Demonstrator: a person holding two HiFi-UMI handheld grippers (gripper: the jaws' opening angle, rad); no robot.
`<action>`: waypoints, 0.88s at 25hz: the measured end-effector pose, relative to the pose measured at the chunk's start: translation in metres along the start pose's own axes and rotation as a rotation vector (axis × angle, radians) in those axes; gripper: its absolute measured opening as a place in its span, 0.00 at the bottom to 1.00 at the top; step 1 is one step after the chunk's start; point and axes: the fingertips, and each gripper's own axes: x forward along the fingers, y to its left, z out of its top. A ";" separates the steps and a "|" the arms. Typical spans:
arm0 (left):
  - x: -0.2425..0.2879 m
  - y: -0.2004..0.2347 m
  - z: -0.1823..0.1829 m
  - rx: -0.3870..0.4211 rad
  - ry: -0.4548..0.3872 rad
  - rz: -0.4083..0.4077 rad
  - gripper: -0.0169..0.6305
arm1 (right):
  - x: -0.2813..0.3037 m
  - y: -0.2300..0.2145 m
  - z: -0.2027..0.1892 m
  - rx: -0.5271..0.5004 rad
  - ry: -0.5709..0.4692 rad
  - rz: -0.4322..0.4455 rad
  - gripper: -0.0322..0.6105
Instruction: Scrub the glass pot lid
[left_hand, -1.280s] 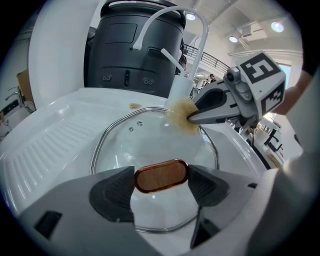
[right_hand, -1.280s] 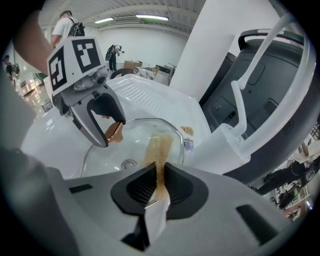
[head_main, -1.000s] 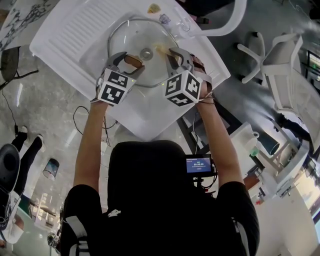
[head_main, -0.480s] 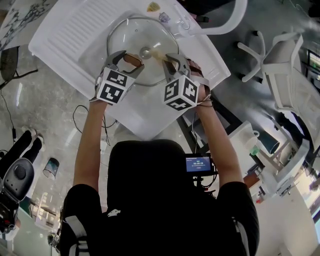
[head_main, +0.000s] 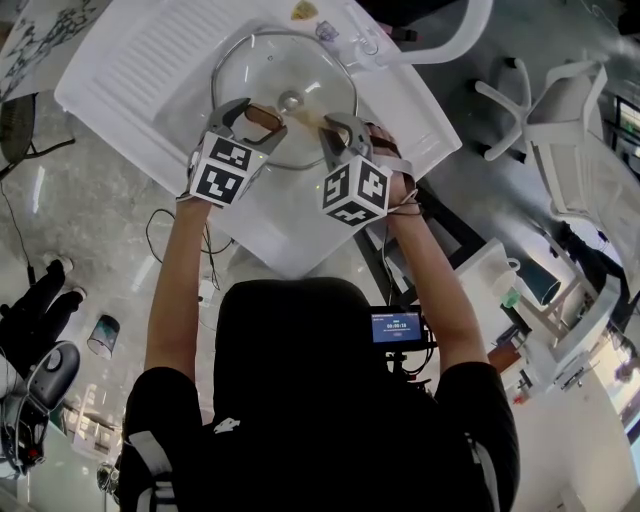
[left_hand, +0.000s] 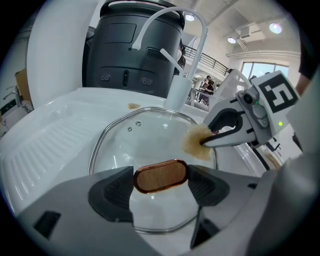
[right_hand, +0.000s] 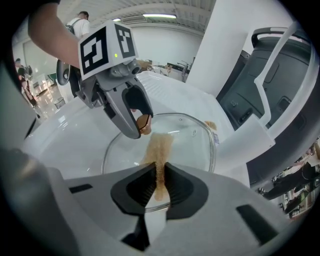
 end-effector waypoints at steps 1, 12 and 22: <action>0.000 0.000 0.000 0.000 -0.001 -0.001 0.52 | 0.000 0.002 0.000 0.000 0.002 0.005 0.09; 0.001 -0.007 0.000 -0.024 0.001 -0.041 0.52 | 0.005 0.035 -0.014 -0.005 0.045 0.072 0.10; 0.005 -0.010 -0.002 0.027 0.027 -0.074 0.52 | 0.010 0.044 -0.028 -0.027 0.101 0.138 0.10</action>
